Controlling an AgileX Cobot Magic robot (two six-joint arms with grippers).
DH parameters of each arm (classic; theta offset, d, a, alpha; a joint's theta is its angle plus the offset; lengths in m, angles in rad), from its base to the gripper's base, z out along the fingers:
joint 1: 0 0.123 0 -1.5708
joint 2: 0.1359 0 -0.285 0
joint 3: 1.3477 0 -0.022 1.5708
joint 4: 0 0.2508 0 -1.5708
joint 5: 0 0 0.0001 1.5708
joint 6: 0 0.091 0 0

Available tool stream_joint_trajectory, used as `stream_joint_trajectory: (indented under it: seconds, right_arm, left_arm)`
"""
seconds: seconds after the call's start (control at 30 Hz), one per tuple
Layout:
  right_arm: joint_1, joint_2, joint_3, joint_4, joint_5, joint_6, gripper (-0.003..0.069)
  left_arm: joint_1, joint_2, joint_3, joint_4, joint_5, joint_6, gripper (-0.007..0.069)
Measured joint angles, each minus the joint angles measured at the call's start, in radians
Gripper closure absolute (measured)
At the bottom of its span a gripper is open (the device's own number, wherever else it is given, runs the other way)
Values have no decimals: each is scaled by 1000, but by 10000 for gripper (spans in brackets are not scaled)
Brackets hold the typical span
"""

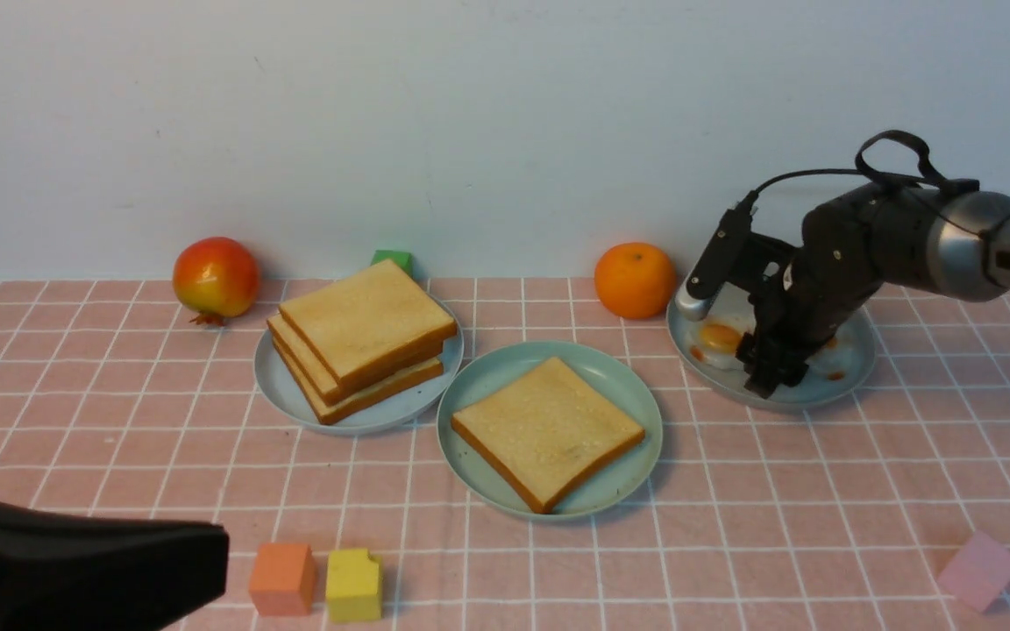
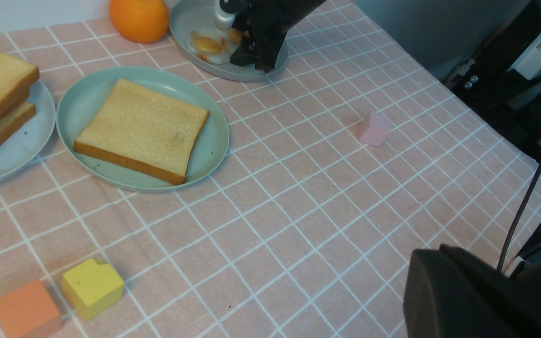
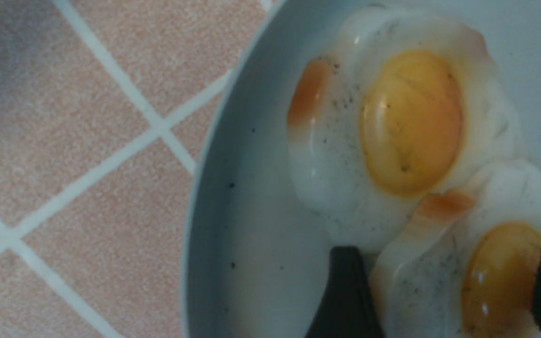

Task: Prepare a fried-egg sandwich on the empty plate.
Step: Use the right arm to grab a fried egg, then use the right arm to place the fried egg on the slice of bread in the middle

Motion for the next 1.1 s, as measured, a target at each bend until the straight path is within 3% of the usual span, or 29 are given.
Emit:
stream_joint_trajectory:
  seconds: [0.17, 0.43, 0.6, 0.93, 1.1]
  right_arm:
    - [6, 3, 0, -1, 24, 0, 377]
    - [20, -26, 1, -7, 69, 4, 423]
    - [32, -107, 2, -9, 122, 53, 587]
    - [92, -314, 13, -2, 266, 141, 583]
    - [246, -388, 20, -4, 339, 243, 583]
  left_arm:
    - [0, 0, 0, -31, 4, 0, 612]
    - [0, 0, 0, -41, 12, 0, 612]
    - [0, 0, 0, -39, 23, 0, 612]
    - [0, 0, 0, 19, 56, 0, 612]
    - [0, 0, 0, 46, 65, 0, 612]
